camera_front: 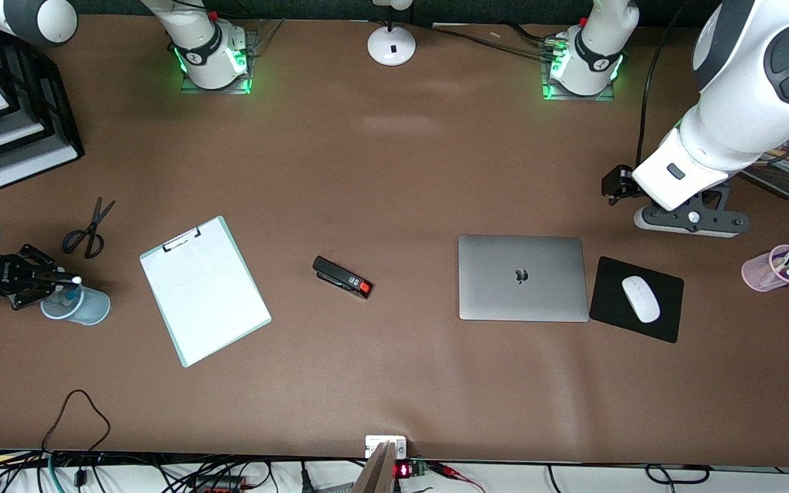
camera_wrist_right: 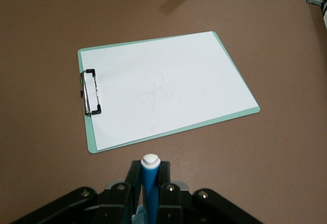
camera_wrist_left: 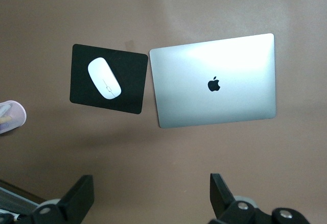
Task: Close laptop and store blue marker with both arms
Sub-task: 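Lower the marker into the light blue cup while the left gripper rises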
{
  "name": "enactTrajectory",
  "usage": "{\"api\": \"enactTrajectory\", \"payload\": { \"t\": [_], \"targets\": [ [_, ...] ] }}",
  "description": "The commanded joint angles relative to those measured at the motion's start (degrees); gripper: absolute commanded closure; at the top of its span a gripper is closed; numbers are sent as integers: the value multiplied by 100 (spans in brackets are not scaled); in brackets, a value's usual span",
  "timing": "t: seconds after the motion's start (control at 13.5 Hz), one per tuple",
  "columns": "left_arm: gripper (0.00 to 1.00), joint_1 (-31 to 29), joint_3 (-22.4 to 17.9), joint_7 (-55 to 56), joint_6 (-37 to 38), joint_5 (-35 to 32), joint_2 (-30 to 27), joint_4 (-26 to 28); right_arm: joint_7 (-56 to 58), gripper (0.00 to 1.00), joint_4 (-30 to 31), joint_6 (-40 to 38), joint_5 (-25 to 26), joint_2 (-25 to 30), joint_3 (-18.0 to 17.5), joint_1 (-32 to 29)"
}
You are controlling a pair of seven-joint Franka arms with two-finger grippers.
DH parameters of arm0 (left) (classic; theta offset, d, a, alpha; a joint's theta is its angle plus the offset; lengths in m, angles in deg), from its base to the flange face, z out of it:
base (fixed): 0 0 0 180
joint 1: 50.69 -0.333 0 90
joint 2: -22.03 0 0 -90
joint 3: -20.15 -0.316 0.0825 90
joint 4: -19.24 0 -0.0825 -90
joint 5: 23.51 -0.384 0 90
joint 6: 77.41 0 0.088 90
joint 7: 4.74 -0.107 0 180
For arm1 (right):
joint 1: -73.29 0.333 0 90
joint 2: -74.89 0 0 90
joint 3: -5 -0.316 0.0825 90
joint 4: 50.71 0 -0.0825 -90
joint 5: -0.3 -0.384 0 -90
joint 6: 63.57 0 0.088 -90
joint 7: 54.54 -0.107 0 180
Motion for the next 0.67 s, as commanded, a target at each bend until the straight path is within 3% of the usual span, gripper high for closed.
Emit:
{"api": "enactTrajectory", "payload": {
  "t": [0.0, 0.15, 0.22, 0.37, 0.59],
  "targets": [
    [0, -8, 1, -113, -33, -145, -15, 22, 194, 99, -253, 25, -120, -196, -98, -188],
    [0, -8, 1, -113, -33, -145, -15, 30, 273, 98, -253, 25, -120, -231, -98, -215],
    [0, -8, 1, -113, -33, -145, -15, 30, 274, 92, -253, 42, -111, -231, -98, -215],
    [0, 1, 1, -113, -33, -180, -15, 30, 177, 0, -244, 78, -119, -178, -98, -206],
    [0, 18, 19, -113, -33, -312, -15, 30, -339, 0, -227, -1, -50, 49, -98, -162]
  ]
}}
